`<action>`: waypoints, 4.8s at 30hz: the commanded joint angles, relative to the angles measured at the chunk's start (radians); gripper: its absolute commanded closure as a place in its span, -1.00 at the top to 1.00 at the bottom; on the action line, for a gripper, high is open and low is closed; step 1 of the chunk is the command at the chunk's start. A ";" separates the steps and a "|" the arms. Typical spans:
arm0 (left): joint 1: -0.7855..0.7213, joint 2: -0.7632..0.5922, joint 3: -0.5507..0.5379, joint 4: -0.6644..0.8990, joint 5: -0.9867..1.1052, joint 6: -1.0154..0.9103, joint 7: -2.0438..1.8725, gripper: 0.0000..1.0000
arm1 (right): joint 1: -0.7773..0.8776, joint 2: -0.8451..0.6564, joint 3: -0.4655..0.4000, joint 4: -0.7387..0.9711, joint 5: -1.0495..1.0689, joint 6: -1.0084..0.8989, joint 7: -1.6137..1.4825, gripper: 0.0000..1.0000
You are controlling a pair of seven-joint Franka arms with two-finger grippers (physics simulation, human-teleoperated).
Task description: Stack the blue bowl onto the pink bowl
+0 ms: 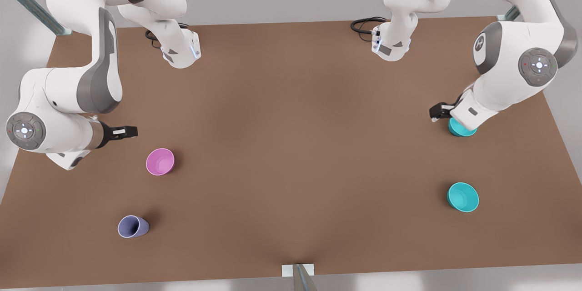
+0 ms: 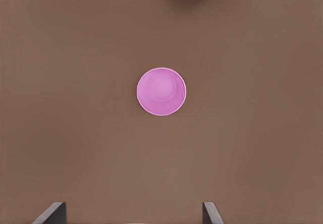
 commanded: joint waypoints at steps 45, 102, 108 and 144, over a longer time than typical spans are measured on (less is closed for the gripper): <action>0.092 0.074 -0.002 -0.020 -0.041 -0.203 -0.027 1.00 | -0.143 0.235 -0.006 -0.583 0.179 0.734 0.029 -0.57; 0.434 0.816 0.004 0.405 -0.203 0.580 0.375 1.00 | 0.045 -0.273 -0.043 -0.261 -0.008 0.099 0.000 1.00; 0.434 0.873 0.004 0.394 -0.229 0.587 0.375 1.00 | 0.045 -0.256 -0.043 -0.251 -0.007 0.098 -0.003 1.00; -0.310 0.646 0.004 0.196 -0.216 0.456 -0.598 -0.57 | 0.109 -0.126 -0.045 -0.026 -0.001 0.012 -0.020 1.00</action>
